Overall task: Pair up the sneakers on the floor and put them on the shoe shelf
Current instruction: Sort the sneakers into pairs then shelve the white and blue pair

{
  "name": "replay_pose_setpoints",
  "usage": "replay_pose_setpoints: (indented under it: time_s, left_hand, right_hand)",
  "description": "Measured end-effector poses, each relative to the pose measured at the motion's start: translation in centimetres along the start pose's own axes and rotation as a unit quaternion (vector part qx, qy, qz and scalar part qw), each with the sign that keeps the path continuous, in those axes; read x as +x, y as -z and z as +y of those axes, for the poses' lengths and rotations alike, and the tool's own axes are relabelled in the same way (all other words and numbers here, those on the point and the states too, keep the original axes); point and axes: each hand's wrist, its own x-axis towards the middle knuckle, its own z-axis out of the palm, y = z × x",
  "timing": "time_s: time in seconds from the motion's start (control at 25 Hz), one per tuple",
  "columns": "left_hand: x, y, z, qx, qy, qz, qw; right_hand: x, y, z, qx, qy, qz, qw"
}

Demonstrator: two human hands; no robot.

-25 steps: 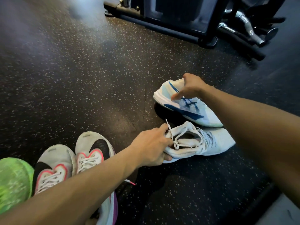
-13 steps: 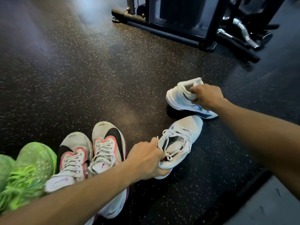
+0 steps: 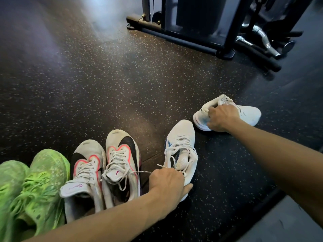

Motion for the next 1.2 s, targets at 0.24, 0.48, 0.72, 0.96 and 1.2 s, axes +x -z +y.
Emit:
replay_pose_setpoints:
  time_s: [0.24, 0.48, 0.72, 0.96, 1.2]
  left_hand:
    - [1.0, 0.4, 0.7, -0.006, 0.023, 0.007, 1.0]
    - [0.2, 0.0, -0.3, -0.007, 0.046, -0.009, 0.999]
    - [-1.9, -0.4, -1.9, 0.029, 0.027, 0.018, 0.999]
    - [-2.4, -0.5, -2.5, 0.027, 0.036, 0.008, 0.999]
    - [-2.6, -0.3, -2.7, 0.011, 0.043, -0.009, 0.999]
  right_hand:
    - [-0.4, -0.9, -0.7, 0.106, -0.026, 0.018, 0.994]
    - [-5.4, -0.6, 0.0, 0.156, 0.017, -0.065, 0.985]
    - [-11.7, -0.5, -1.7, 0.171, 0.095, -0.107, 0.975]
    - [-17.8, -1.0, -5.2, 0.187, 0.119, -0.081, 0.972]
    - [-20.3, -1.0, -8.8, 0.222, 0.122, -0.058, 0.966]
